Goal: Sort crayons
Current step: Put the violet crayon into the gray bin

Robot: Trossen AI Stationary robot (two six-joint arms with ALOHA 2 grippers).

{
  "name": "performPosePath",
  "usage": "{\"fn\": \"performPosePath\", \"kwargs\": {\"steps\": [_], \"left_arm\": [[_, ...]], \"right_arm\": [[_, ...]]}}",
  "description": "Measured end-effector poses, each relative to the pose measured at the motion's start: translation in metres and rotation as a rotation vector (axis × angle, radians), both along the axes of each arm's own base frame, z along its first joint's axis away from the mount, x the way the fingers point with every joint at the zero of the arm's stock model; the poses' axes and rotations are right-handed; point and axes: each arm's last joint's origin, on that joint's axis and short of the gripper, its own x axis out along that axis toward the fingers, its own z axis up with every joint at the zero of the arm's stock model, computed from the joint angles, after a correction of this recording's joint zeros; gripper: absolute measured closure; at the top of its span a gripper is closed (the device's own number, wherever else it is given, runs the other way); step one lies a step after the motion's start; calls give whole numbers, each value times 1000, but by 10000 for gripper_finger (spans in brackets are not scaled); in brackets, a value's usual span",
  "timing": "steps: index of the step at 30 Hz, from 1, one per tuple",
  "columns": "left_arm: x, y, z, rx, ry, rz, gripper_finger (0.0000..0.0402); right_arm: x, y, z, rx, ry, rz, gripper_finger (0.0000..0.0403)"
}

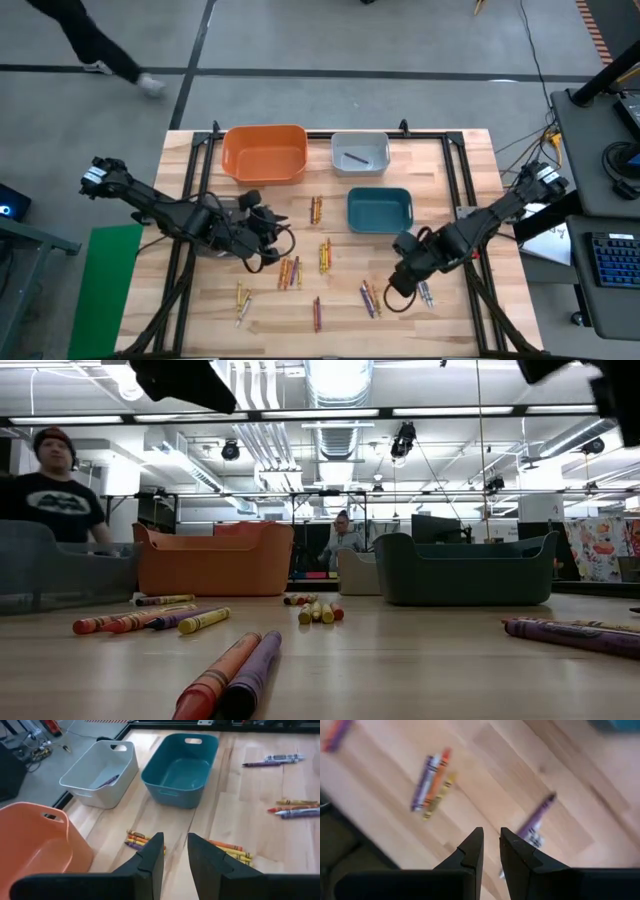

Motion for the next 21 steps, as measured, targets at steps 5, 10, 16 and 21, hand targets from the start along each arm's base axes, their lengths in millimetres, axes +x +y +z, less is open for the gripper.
{"fn": "performPosePath", "kwargs": {"steps": [5,10,16,21], "left_arm": [[0,0,0,50,24,-33,332],[1,1,2,120,49,-68,332],[2,4,7,216,66,-72,332],[3,9,8,265,77,-46,332]], "right_arm": [[-14,1,-26,-12,105,-219,351],[-15,2,-50,-63,191,-287,351],[-1,10,-68,-127,234,-231,347],[11,16,-82,-167,278,-181,315]]}}
